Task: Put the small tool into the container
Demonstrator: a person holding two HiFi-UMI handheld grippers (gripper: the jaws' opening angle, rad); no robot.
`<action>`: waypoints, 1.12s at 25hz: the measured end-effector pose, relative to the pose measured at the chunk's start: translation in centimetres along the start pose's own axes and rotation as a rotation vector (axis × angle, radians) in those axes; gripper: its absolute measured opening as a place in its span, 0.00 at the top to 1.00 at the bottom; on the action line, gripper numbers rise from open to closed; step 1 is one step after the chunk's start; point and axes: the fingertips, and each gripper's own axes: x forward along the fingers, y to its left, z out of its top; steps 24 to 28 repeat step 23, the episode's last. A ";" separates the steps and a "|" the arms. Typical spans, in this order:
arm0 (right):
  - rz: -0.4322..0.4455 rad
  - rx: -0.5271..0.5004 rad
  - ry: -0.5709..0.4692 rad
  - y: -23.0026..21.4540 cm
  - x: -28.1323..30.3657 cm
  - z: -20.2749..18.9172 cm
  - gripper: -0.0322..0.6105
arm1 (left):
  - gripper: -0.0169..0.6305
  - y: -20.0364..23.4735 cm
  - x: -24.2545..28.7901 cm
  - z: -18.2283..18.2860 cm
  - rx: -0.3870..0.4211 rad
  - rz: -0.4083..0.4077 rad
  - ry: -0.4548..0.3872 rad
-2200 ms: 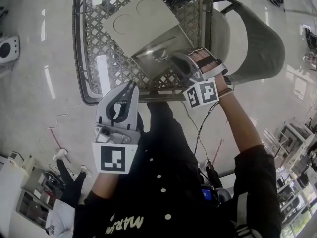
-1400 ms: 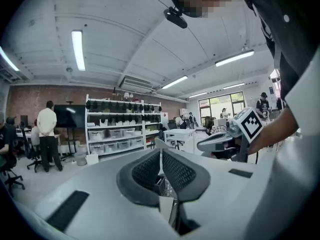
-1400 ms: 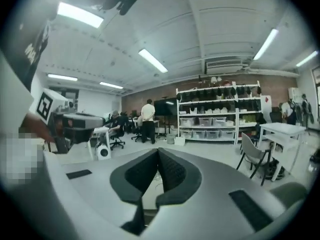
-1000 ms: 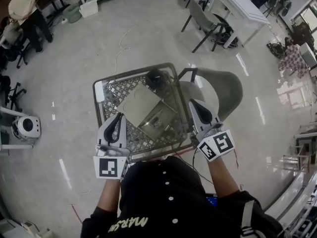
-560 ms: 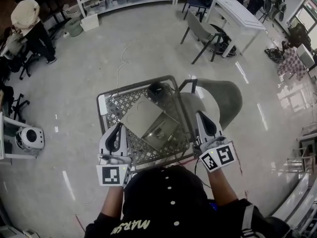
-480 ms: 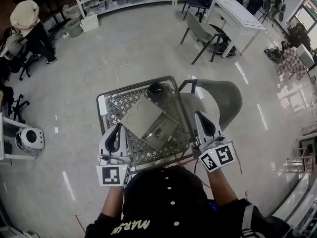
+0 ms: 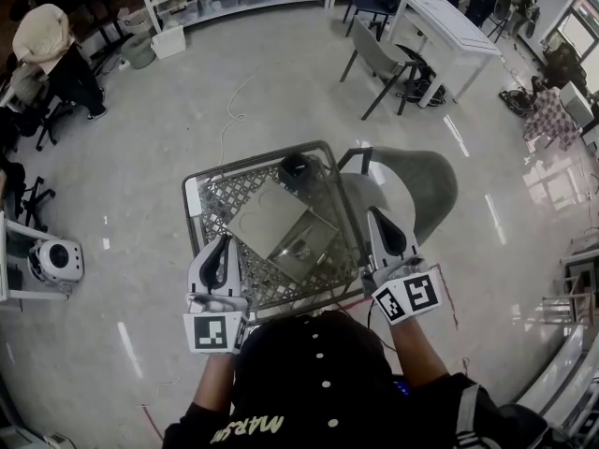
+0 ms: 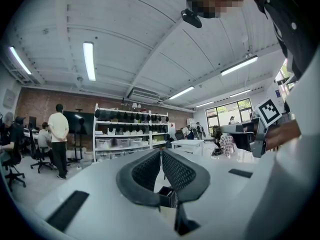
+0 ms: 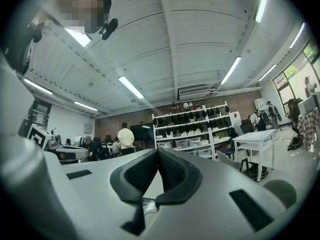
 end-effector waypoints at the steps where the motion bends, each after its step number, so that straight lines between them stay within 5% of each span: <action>1: 0.000 -0.001 0.000 0.0 0.0 0.0 0.93 | 0.91 0.0 0.0 0.0 -0.003 0.001 0.000; 28: 0.031 -0.022 0.022 0.7 0.2 -0.5 0.93 | 0.91 -1.0 -0.1 -1.1 -0.018 -0.015 0.025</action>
